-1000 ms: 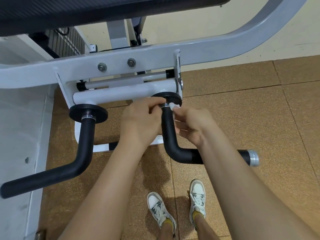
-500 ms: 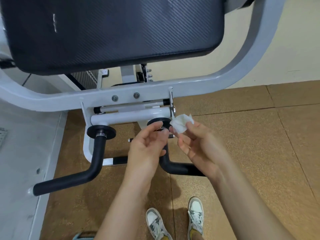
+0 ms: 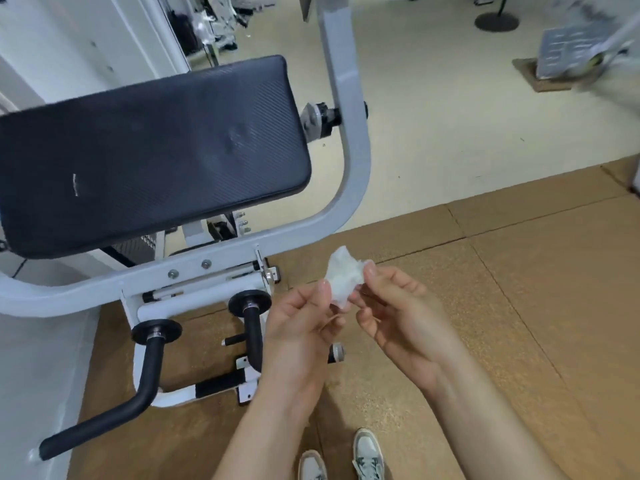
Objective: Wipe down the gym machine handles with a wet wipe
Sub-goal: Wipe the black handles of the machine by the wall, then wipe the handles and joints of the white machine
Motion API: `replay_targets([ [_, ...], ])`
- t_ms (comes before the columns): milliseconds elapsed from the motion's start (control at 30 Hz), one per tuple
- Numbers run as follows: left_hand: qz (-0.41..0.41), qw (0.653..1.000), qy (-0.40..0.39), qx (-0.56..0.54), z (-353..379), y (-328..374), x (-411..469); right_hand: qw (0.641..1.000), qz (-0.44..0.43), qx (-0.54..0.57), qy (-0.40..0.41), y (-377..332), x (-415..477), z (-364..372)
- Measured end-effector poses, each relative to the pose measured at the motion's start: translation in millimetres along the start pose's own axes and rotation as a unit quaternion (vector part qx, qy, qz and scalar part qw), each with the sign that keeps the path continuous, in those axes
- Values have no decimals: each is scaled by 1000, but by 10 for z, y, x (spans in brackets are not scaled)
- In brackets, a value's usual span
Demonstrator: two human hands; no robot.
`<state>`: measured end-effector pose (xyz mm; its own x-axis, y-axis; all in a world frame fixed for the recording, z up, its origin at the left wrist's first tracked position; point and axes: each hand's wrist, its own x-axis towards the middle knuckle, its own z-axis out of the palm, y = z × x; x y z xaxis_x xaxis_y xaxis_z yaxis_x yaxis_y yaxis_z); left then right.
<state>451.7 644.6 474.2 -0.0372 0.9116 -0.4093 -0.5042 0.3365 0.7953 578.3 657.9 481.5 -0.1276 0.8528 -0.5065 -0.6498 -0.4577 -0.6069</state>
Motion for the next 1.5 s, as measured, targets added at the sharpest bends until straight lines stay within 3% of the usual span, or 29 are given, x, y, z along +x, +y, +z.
replay_targets([
  [133,19,999,-2,30,214,67,-73,996,-69,36,45,-260,-242,-121],
  [267,-32,999,22,-19,327,180,-84,989,-118,63,66,-477,-486,-177],
  [433,-45,992,-101,67,520,257,-4,974,-179,64,124,-688,-678,-238],
  [533,2,942,-189,279,720,237,71,959,-232,32,162,-904,-772,-397],
  [600,82,885,-192,417,957,196,91,945,-271,-20,184,-1065,-816,-520],
  [633,114,876,-198,424,1105,158,77,937,-287,-44,193,-1152,-830,-585],
  [733,118,884,-265,366,1708,-41,-47,924,-315,-86,200,-1447,-854,-800],
  [833,142,868,-282,383,2360,-359,-33,920,-328,-101,187,-1838,-871,-1144],
  [1000,23,893,-323,314,3404,-835,155,936,-280,-154,148,-2801,-977,-2003],
  [1233,-81,935,-289,190,4796,-1456,338,922,-292,-197,162,-3831,-1006,-2966],
  [1500,-169,919,-316,166,6103,-1948,1144,925,-284,-181,175,-4853,-500,-3806],
])
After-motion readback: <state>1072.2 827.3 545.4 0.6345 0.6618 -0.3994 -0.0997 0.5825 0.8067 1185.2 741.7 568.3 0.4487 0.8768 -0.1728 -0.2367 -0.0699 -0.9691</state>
